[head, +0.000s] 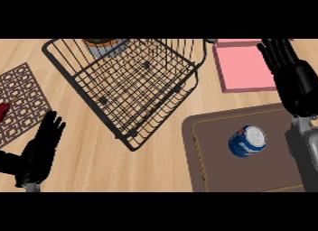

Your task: Pick the can from the tray and place it in the tiered basket

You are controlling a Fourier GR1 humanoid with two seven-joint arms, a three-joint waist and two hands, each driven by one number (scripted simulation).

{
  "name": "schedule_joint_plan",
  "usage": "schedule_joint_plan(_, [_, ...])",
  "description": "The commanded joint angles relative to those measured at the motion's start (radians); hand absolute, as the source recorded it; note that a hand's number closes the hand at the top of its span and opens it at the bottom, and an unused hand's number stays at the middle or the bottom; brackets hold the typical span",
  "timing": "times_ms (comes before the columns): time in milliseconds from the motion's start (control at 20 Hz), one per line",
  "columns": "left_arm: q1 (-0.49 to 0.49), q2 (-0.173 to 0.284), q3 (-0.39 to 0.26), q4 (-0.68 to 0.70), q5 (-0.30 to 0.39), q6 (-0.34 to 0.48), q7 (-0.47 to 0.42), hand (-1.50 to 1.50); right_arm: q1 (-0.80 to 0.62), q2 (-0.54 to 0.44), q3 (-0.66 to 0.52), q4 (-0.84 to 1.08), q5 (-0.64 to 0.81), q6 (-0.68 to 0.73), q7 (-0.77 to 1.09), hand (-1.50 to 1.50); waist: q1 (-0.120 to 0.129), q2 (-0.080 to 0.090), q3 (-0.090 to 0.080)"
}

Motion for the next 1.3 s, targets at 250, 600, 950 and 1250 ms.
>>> schedule_joint_plan(250, [-0.096, 0.048, -0.093, -0.027, -0.106, -0.007, 0.077, 0.0, 0.283, 0.059, -0.078, -0.285, 0.259, -0.354, -0.17, 1.5, -0.111, -0.007, -0.001])
schedule_joint_plan(600, [-0.158, 0.013, -0.147, -0.083, -0.099, 0.011, 0.198, 0.0, 0.587, 0.299, -0.167, -0.32, 0.438, -0.722, -0.335, -1.5, -0.066, 0.009, 0.0])
schedule_joint_plan(950, [-0.201, 0.021, -0.163, -0.115, -0.107, 0.014, 0.266, 0.0, 0.933, 0.308, 0.116, -0.431, 0.794, -0.821, -0.145, -1.5, -0.018, 0.016, -0.008])
schedule_joint_plan(1250, [-0.208, 0.011, -0.166, -0.115, -0.122, 0.02, 0.245, 0.0, 1.162, 0.31, 0.105, -0.456, 1.034, -0.834, 0.08, -1.5, -0.018, 0.037, -0.015])
